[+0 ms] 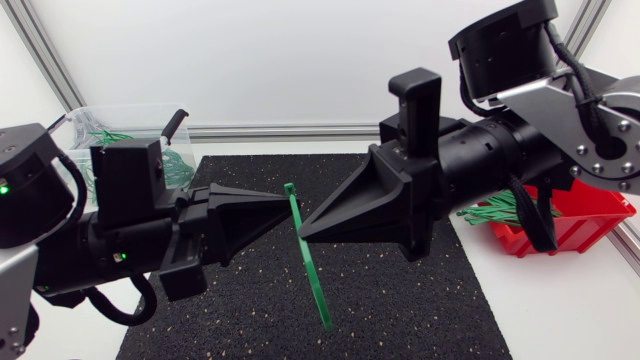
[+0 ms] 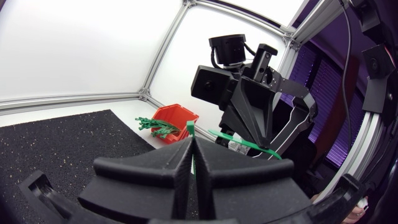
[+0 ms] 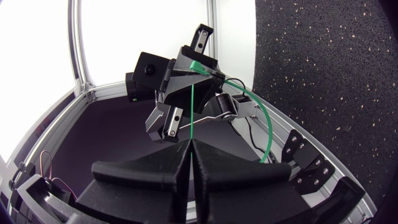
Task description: Take a green cable tie from the red box, thread the tail through the head to close it, then place it in the transparent bin on the left.
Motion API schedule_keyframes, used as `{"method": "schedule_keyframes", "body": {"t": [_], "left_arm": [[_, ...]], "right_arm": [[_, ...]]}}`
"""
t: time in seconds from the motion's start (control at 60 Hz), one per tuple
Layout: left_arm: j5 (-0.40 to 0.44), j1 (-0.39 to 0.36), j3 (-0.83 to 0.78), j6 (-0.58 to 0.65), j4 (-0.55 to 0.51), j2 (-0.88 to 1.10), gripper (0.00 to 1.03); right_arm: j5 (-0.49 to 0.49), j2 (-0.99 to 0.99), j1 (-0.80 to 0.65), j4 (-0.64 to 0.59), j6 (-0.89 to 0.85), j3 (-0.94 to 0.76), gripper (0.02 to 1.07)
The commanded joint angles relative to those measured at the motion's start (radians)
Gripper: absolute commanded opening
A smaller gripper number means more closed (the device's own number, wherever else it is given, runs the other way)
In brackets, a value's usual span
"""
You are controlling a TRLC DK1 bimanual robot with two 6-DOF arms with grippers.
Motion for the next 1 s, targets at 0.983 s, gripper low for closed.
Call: {"method": "schedule_keyframes", "body": {"t": [0.983], "left_arm": [[-0.110, -0.107, 0.027, -0.023, -0.049, -0.104, 0.04]], "right_arm": [[-0.006, -0.058, 0.046, 0.011, 0.003, 0.011, 0.08]]}}
